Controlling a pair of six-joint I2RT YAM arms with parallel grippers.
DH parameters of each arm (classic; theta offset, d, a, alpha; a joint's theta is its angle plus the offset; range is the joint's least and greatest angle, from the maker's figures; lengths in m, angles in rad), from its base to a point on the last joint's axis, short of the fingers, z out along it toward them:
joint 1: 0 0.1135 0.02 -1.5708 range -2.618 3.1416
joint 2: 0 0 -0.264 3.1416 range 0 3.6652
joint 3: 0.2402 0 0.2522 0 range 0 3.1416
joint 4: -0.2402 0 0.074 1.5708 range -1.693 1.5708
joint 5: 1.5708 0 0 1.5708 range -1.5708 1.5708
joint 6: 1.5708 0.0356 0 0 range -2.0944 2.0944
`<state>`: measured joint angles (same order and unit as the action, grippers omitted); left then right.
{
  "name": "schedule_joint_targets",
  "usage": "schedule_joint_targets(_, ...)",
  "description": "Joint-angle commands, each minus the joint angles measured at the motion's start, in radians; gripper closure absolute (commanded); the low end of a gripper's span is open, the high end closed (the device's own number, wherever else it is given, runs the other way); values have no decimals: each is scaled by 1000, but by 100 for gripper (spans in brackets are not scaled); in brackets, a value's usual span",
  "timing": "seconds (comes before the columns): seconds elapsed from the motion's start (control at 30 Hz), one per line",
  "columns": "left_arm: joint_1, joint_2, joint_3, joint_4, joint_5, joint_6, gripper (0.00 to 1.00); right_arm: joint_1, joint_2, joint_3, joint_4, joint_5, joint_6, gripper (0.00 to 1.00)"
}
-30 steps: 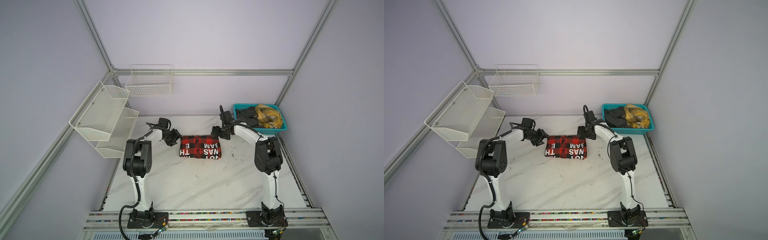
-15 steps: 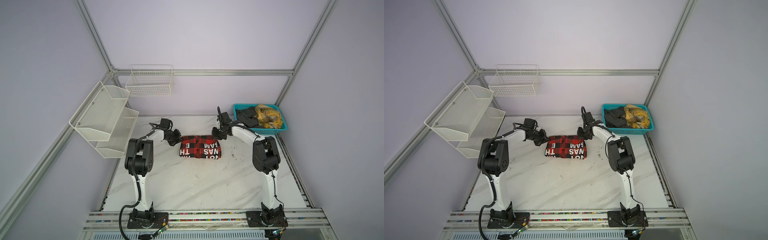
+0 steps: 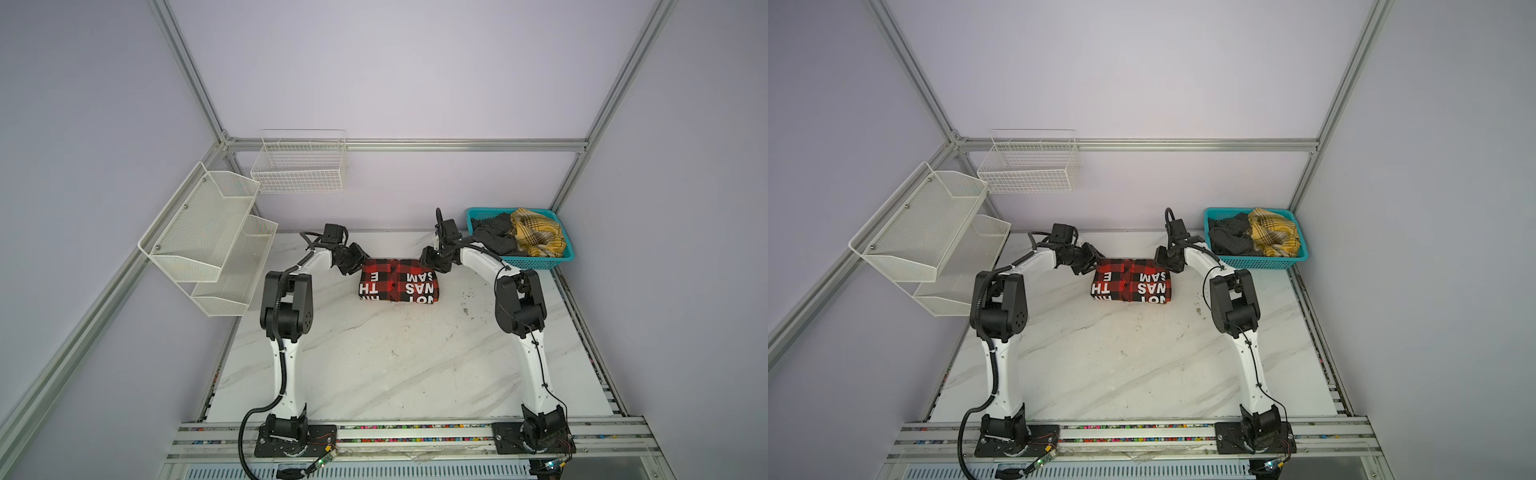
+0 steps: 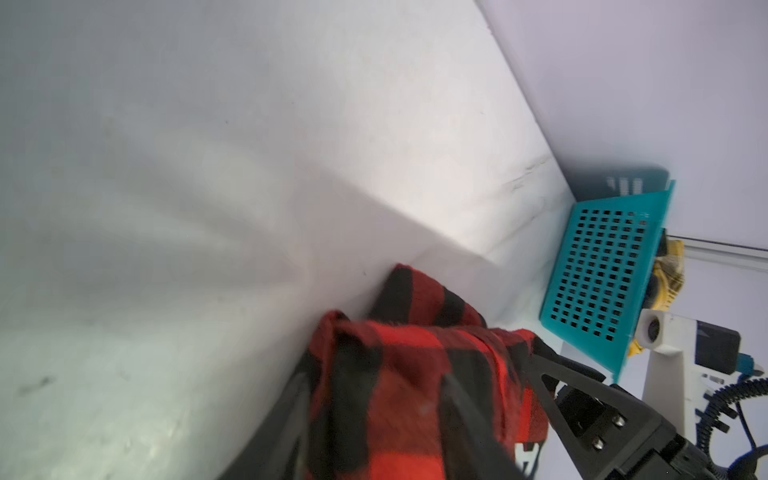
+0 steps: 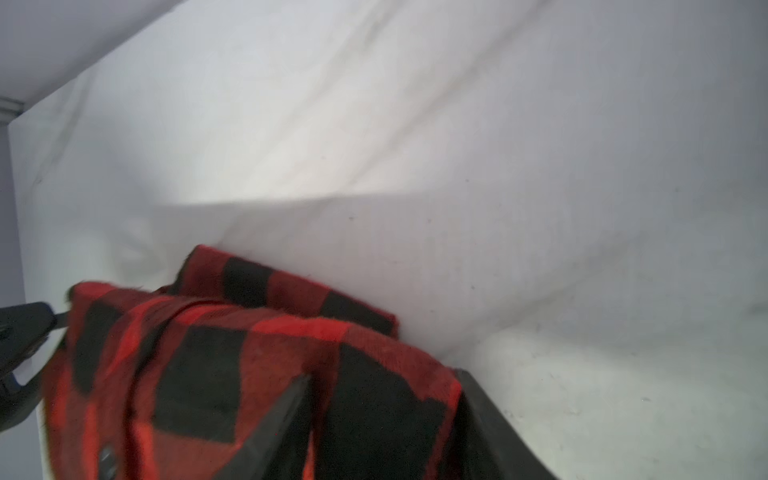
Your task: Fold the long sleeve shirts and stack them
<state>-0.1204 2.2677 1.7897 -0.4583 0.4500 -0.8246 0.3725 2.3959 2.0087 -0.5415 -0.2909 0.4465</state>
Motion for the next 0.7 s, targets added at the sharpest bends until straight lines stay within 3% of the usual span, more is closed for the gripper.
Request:
schedule_joint_targets(0.0,-4,-57,134,-48,-40,41,33,-2,-35,30,-29,17,11,33)
schedule_joint_targets(0.17,-7,-273,12,-122,-180,94,29,-1,-173,-56,-68,124,-35,25)
schedule_joint_targets(0.33,-75,-461,-197,-141,-215,140,33,43,-349,-214,-56,170,-52,28)
schedule_joint_targets(0.47,-147,-498,-332,-124,-155,137,37,130,-413,-301,-34,186,-26,35)
schedule_joint_targets(0.57,-134,-484,-394,-70,-111,110,39,152,-402,-304,-11,179,-8,39)
schedule_joint_targets(0.67,-107,-464,-382,-85,-136,123,36,152,-353,-250,-30,181,1,39)
